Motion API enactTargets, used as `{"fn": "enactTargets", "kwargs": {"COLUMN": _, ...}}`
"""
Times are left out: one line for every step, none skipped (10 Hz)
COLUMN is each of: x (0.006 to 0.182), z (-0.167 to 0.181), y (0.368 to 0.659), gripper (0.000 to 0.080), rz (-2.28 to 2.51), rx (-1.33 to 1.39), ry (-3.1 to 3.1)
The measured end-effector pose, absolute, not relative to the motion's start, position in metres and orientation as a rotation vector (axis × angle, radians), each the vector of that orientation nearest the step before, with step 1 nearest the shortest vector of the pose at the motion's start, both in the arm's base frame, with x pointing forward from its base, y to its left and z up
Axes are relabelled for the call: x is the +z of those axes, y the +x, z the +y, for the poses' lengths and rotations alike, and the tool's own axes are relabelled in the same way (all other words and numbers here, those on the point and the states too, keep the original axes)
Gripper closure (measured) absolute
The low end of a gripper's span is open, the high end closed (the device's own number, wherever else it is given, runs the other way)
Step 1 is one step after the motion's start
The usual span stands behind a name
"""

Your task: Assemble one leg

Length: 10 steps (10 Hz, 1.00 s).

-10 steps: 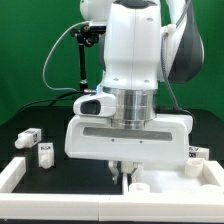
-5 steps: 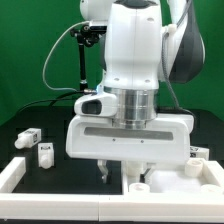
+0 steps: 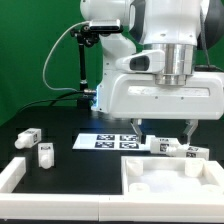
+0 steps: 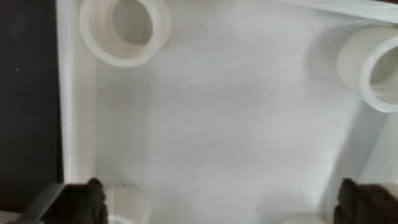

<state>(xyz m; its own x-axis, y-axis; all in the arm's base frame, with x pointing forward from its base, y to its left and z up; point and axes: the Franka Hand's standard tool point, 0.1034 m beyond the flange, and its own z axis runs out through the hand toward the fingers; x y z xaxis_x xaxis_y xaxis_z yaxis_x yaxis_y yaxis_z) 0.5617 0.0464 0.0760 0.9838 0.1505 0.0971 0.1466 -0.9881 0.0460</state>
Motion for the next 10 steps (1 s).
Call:
{"fn": "enactTargets", "kwargs": {"x": 0.076, "z": 0.046, "y": 0.561, "gripper": 0.0151, "rz": 0.23, "rx": 0.154, "ry": 3.09}}
{"fn": "enactTargets", "kwargs": {"x": 0.076, "z": 0.046, "y": 0.561, "gripper": 0.0151, "rz": 0.232, "rx": 0.154, "ry": 3.09}}
{"fn": "enactTargets", "kwargs": {"x": 0.075, "z": 0.052, "y": 0.559, "gripper": 0.0151, "rz": 0.299, "rx": 0.155, "ry": 3.078}}
{"fn": "enactTargets", "kwargs": {"x": 0.076, "z": 0.072, "y": 0.552, "gripper": 0.0151, "rz": 0.503, "rx": 0.149, "ry": 3.039}}
{"fn": "enactTargets", "kwargs": {"x": 0.083, "z": 0.091, "y": 0.549, "gripper": 0.0151, "rz": 0.627, "rx": 0.139, "ry": 3.019}}
{"fn": "enactTargets", "kwargs": {"x": 0.092, "z": 0.108, "y": 0.547, "gripper": 0.0151, "rz": 0.705, "rx": 0.149, "ry": 3.006}}
{"fn": "enactTargets", "kwargs": {"x": 0.099, "z": 0.12, "y": 0.543, "gripper": 0.0151, "rz": 0.602, "rx": 0.256, "ry": 3.038}}
{"fn": "enactTargets", "kwargs": {"x": 0.095, "z": 0.116, "y": 0.535, "gripper": 0.0151, "rz": 0.652, "rx": 0.226, "ry": 3.026}}
{"fn": "enactTargets", "kwargs": {"x": 0.095, "z": 0.115, "y": 0.537, "gripper": 0.0151, "rz": 0.751, "rx": 0.225, "ry": 2.996}}
{"fn": "enactTargets", "kwargs": {"x": 0.094, "z": 0.115, "y": 0.537, "gripper": 0.0151, "rz": 0.849, "rx": 0.222, "ry": 2.965}}
